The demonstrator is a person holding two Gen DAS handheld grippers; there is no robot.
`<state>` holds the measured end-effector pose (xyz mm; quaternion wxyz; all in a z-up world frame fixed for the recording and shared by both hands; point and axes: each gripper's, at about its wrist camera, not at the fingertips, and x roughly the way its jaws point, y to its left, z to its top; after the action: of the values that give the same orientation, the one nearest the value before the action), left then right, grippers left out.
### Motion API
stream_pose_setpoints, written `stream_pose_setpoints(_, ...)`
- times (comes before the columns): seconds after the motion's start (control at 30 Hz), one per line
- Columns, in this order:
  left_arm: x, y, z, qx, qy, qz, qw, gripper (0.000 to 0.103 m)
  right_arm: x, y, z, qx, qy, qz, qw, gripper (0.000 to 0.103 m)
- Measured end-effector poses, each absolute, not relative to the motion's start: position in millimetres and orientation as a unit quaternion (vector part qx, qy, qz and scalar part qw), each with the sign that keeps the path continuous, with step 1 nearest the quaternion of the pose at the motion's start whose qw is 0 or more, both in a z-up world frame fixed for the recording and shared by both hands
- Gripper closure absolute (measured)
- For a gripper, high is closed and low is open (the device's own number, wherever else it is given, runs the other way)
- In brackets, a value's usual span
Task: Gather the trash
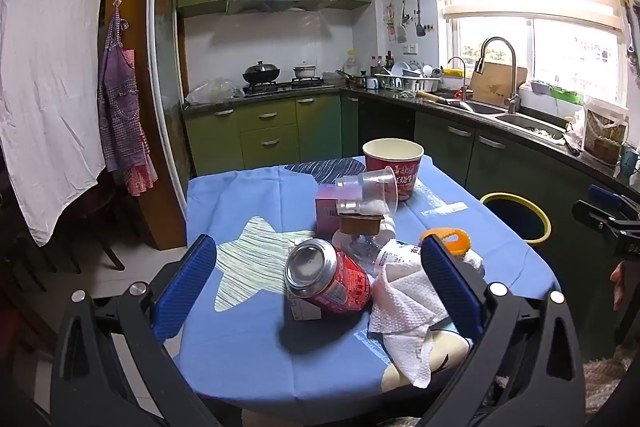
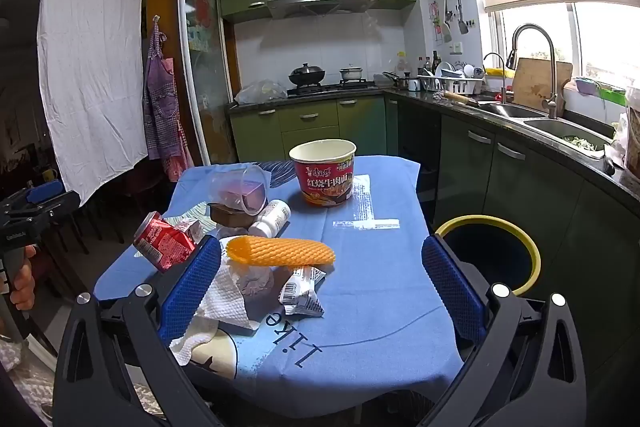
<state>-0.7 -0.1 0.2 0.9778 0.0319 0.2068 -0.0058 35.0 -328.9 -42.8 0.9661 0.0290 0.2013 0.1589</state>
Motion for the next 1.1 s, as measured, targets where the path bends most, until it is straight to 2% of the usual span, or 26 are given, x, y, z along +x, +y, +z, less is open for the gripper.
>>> stream_pose_setpoints(1.1,-2.7,-9.2,-5.0,0.032,0.217,-0.017,0.975,0.006,37.6,-330.3,-46.1,0.032,0.205,0.159,0.965,0.004)
